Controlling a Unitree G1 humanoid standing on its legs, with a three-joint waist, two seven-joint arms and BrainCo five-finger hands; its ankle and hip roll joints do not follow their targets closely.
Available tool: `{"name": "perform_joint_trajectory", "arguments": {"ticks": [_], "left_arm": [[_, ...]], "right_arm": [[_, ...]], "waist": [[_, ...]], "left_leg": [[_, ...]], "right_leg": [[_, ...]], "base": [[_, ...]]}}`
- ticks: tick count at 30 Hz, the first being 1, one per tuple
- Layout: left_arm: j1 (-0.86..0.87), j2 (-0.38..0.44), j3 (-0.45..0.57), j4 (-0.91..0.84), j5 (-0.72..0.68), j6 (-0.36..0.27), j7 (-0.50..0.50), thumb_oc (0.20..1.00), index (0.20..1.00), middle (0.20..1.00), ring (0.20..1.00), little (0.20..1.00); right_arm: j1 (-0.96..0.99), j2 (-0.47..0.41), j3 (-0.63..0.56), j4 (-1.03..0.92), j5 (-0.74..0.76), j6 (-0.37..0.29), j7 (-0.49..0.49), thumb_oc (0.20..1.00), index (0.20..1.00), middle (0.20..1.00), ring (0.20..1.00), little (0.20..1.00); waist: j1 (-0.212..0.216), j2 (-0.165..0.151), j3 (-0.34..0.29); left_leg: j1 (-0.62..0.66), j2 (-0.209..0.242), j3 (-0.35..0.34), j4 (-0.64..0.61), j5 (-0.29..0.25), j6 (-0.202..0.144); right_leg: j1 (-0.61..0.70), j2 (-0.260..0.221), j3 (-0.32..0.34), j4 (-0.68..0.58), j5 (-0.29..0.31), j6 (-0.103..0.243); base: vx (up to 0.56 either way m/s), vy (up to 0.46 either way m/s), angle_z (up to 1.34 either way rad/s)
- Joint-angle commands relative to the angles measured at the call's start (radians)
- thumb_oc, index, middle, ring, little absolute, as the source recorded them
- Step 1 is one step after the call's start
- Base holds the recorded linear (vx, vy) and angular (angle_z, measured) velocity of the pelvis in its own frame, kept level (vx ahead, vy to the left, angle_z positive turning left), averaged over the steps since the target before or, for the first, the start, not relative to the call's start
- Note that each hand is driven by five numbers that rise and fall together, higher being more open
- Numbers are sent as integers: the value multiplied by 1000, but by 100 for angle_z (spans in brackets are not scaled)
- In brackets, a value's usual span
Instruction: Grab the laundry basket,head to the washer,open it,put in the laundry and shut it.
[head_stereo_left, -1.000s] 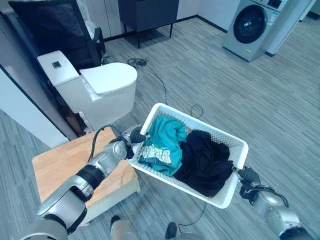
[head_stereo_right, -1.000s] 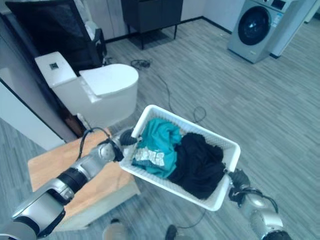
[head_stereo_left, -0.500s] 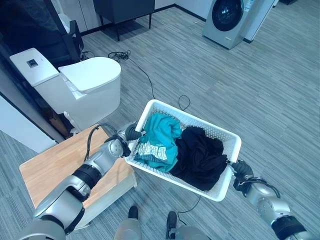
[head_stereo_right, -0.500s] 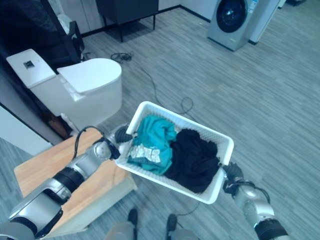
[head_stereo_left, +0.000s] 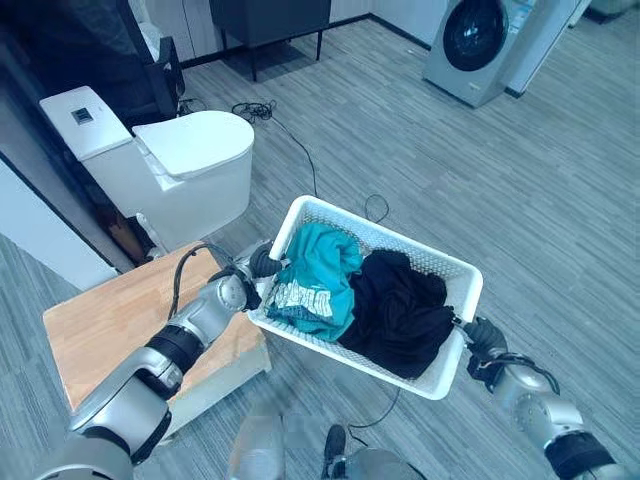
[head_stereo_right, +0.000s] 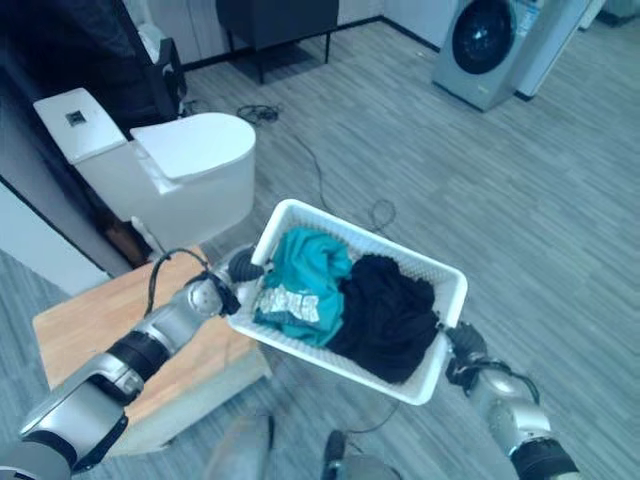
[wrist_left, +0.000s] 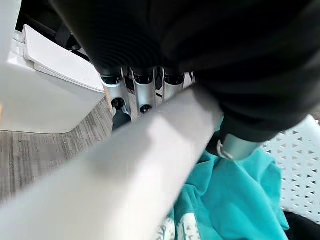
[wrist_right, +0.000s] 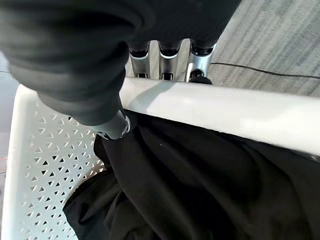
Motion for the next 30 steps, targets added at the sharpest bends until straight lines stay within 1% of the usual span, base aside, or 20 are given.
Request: {"name": "perform_joint_trajectory", "arguments": {"ticks": [1, 4, 8, 10, 11, 12, 13, 14, 15, 16, 17, 20, 21, 22, 23, 24, 26, 27, 28, 30], "left_arm": [[-115, -59, 48, 11, 8, -40, 26, 200, 200, 200, 200, 200], [-108, -32, 57, 26, 2, -45, 29, 200, 200, 200, 200, 200], [-69, 13, 95, -23, -3, -38, 26, 200, 200, 200, 200, 200], [-70, 17, 93, -35, 9, -39, 27, 200, 200, 200, 200, 200], [-46, 24, 103, -54, 20, -43, 30, 200, 200, 200, 200, 200], [-30, 22, 107, -66, 30, -46, 25, 200, 200, 200, 200, 200], [-30, 22, 107, -66, 30, -46, 25, 200, 200, 200, 200, 200], [-9, 16, 113, -84, 28, -42, 16, 200, 200, 200, 200, 200], [-9, 16, 113, -84, 28, -42, 16, 200, 200, 200, 200, 200], [7, 20, 135, -90, 34, -37, 22, 200, 200, 200, 200, 200], [4, 21, 136, -86, 32, -38, 24, 200, 200, 200, 200, 200], [1, 18, 136, -87, 36, -34, 21, 200, 200, 200, 200, 200], [-11, 14, 131, -79, 38, -38, 18, 200, 200, 200, 200, 200], [-21, 11, 130, -69, 37, -38, 20, 200, 200, 200, 200, 200], [-21, 11, 130, -69, 37, -38, 20, 200, 200, 200, 200, 200], [-47, -7, 129, -35, 50, -44, 30, 200, 200, 200, 200, 200], [-44, -10, 134, -26, 60, -46, 30, 200, 200, 200, 200, 200], [-31, -10, 149, -12, 70, -47, 36, 200, 200, 200, 200, 200], [-18, -4, 156, -16, 78, -49, 29, 200, 200, 200, 200, 200], [5, -7, 166, -25, 88, -51, 26, 200, 200, 200, 200, 200]], "right_arm": [[-53, -51, -30, -194, 68, -73, 97, 200, 200, 200, 200, 200], [-80, -45, -5, -180, 59, -77, 104, 200, 200, 200, 200, 200], [-99, -11, 7, -176, 37, -65, 113, 200, 200, 200, 200, 200], [-85, -3, 0, -186, 30, -63, 117, 200, 200, 200, 200, 200], [-71, 17, -14, -202, 9, -62, 125, 200, 200, 200, 200, 200], [-64, 31, -26, -198, 3, -62, 132, 200, 200, 200, 200, 200], [-64, 30, -26, -198, 3, -62, 132, 200, 200, 200, 200, 200], [-58, 43, -49, -204, -40, -52, 121, 200, 200, 200, 200, 200], [-58, 42, -49, -205, -41, -52, 121, 200, 200, 200, 200, 200], [-54, 58, -67, -219, -68, -51, 121, 200, 200, 200, 200, 200], [-56, 57, -73, -224, -72, -54, 118, 200, 200, 200, 200, 200], [-38, 51, -96, -241, -62, -53, 110, 200, 200, 200, 200, 200], [-5, 41, -137, -256, -54, -57, 105, 200, 200, 200, 200, 200], [5, 35, -150, -257, -48, -60, 100, 200, 200, 200, 200, 200], [5, 35, -150, -257, -48, -60, 100, 200, 200, 200, 200, 200], [31, 21, -174, -259, -35, -61, 101, 200, 200, 200, 200, 200], [44, 21, -183, -262, -35, -61, 106, 200, 200, 200, 200, 200], [45, 25, -180, -258, -38, -63, 109, 200, 200, 200, 200, 200], [49, 27, -181, -257, -38, -60, 115, 200, 200, 200, 200, 200], [63, 17, -184, -258, -37, -49, 119, 200, 200, 200, 200, 200]], "waist": [[7, 17, -49], [35, 17, -66], [59, -10, -101], [52, -21, -120], [51, -50, -151], [43, -56, -153], [45, -54, -155], [21, -38, -137], [22, -36, -139], [-17, -4, -128], [-38, 15, -118], [-82, 28, -104], [-123, 20, -101], [-135, 14, -103], [-135, 14, -103], [-161, 4, -112], [-164, 9, -113], [-161, 8, -120], [-159, 21, -132], [-171, 6, -164]], "left_leg": [[-6, -49, 113, -293, -39, 60], [-19, -67, 132, -537, 17, 42], [-32, -65, 143, -564, 37, 47], [-15, -70, 160, -552, 53, 59], [22, -100, 169, -520, 18, 95], [58, -116, 177, -512, -18, 119], [57, -113, 178, -514, -16, 119], [125, -95, 214, -494, -63, 144], [124, -92, 214, -495, -61, 144], [229, -79, 232, -522, -96, 170], [284, -73, 232, -546, -113, 173], [352, -77, 205, -555, -136, 162], [396, -79, 180, -537, -176, 136], [412, -77, 174, -529, -201, 121], [412, -77, 174, -529, -201, 121], [509, -74, 161, -536, -279, 80], [546, -64, 165, -531, -306, 68], [595, -57, 181, -528, -323, 57], [639, -36, 189, -529, -341, 45], [680, -32, 194, -513, -314, 25]], "right_leg": [[116, 41, 14, -30, -112, 69], [141, 48, 28, -18, -154, 76], [206, 45, 78, 23, -199, 80], [211, 37, 83, 68, -182, 87], [175, -3, 94, 218, -33, 161], [140, -34, 95, 355, 83, 211], [137, -32, 97, 356, 85, 211], [67, -76, 68, 594, 253, 270], [64, -74, 68, 594, 255, 269], [-34, -114, 45, 743, 252, 252], [-95, -134, 27, 764, 206, 238], [-183, -124, 13, 669, 110, 210], [-201, -110, 21, 500, 75, 207], [-203, -121, 12, 350, 63, 204], [-203, -121, 12, 350, 63, 204], [-249, -152, -36, -1, 108, 228], [-236, -155, -78, -77, 134, 238], [-248, -157, -149, -146, 171, 257], [-241, -142, -185, -163, 167, 266], [-214, -131, -179, -149, 201, 237]], "base": [[408, 46, -8], [384, 55, -7], [516, 58, -51], [560, 97, -56], [630, 168, -21], [626, 169, -8], [532, 164, -61], [308, 97, -51], [637, 224, -49], [488, 197, 14], [638, 217, -6], [384, -5, -15], [681, -176, 14], [498, -163, 45], [725, -216, 128], [572, -149, 132], [600, -153, 61], [669, -156, -2], [683, -156, -6], [529, -135, 3]]}}
